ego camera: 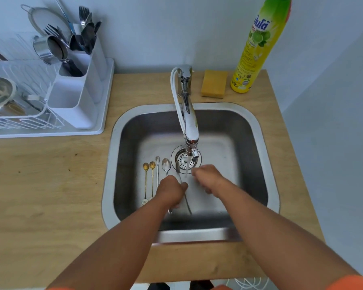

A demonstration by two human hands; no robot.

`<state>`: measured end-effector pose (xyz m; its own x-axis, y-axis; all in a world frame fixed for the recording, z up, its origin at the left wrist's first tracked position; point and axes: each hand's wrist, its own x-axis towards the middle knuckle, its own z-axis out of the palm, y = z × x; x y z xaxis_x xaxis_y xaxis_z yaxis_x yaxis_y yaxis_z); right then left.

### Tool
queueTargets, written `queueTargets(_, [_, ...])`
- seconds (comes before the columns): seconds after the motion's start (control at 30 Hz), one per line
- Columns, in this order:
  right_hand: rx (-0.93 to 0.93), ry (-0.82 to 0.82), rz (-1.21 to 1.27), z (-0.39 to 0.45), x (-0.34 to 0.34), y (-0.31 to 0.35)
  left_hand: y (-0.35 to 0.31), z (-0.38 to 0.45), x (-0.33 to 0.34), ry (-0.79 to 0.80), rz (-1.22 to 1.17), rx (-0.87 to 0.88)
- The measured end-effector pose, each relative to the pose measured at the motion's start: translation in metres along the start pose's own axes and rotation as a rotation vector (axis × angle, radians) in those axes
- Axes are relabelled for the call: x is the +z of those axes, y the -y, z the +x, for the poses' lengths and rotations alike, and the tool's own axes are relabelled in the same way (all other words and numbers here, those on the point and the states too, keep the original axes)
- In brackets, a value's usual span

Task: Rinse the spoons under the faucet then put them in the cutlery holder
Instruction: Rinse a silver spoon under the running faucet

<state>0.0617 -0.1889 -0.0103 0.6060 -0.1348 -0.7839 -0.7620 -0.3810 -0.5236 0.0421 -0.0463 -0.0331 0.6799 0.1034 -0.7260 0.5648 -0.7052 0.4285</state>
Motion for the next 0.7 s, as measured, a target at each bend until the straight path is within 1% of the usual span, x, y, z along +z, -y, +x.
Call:
queueTargets(0.07, [0.075, 0.097, 0.039, -0.002, 0.008, -0.006, -0.001, -0.008, -0.003, 0.133, -0.224, -0.038])
queueTargets(0.1, [0.098, 0.14, 0.062, -0.003, 0.011, -0.008, 0.0, -0.013, -0.005, 0.187, -0.286, -0.043])
queueTargets(0.2, [0.098, 0.204, 0.101, -0.005, 0.012, -0.01, 0.003, -0.022, -0.009, 0.342, -0.384, -0.045])
queueTargets(0.3, [0.04, 0.164, 0.116, -0.006, 0.012, -0.013, 0.008, -0.025, -0.015, 0.429, -0.387, -0.041])
queueTargets(0.33, [0.021, 0.144, 0.128, -0.007, 0.012, -0.013, 0.009, -0.023, -0.017, 0.426, -0.371, -0.037])
queueTargets(0.4, [-0.014, 0.11, 0.145, -0.009, 0.013, -0.014, 0.009, -0.018, -0.022, 0.351, -0.354, -0.032])
queueTargets(0.53, [-0.064, 0.076, 0.158, -0.011, 0.013, -0.012, 0.003, -0.003, -0.021, 0.084, -0.469, 0.021])
queueTargets(0.63, [-0.111, 0.018, 0.113, -0.014, 0.012, -0.012, -0.005, 0.004, -0.015, 0.016, -0.546, 0.061])
queueTargets(0.7, [-0.157, -0.03, 0.047, -0.018, 0.012, -0.012, -0.01, 0.005, -0.007, -0.02, -0.593, 0.057])
